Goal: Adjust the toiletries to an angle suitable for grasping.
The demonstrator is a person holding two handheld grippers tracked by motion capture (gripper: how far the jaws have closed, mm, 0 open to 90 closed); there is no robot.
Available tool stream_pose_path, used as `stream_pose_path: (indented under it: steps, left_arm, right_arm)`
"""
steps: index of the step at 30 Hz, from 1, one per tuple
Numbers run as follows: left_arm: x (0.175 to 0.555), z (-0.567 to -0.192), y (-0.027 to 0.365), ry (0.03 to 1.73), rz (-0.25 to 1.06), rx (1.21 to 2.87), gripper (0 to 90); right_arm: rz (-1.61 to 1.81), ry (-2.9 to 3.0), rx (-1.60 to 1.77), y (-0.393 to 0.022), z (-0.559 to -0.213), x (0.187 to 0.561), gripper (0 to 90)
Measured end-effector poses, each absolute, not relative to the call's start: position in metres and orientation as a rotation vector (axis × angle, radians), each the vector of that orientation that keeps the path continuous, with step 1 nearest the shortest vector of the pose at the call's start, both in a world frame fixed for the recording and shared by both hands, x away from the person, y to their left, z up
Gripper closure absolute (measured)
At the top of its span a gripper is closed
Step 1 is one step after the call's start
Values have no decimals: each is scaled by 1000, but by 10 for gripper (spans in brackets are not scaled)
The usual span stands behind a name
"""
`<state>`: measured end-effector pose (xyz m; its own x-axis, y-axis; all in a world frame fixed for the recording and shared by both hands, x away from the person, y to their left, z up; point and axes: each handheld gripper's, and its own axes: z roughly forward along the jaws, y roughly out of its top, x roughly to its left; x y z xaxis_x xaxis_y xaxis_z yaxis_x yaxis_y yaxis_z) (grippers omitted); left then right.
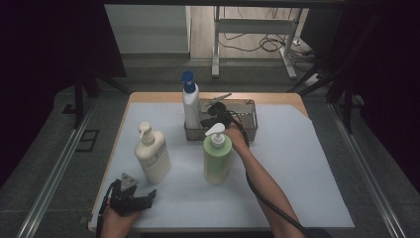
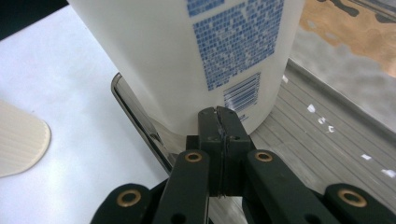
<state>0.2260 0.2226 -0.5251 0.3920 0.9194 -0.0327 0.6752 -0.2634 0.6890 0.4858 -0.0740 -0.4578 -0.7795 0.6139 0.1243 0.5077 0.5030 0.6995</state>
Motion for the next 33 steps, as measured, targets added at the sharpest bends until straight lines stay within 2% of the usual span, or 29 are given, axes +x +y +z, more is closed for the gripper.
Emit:
stream_pose_path:
  steps: [7, 24, 33]
  left_arm:
    - [226, -525, 223, 1360, 505, 2029, 125]
    - [226, -525, 223, 1357, 509, 2032, 125]
    - [226, -525, 223, 1357, 507, 2032, 125]
  right_arm:
    - [1143, 2600, 980, -75, -458, 486, 882]
    - [1136, 2565, 974, -88, -451, 480, 762]
    - [1164, 2543, 953, -99, -438, 470, 633]
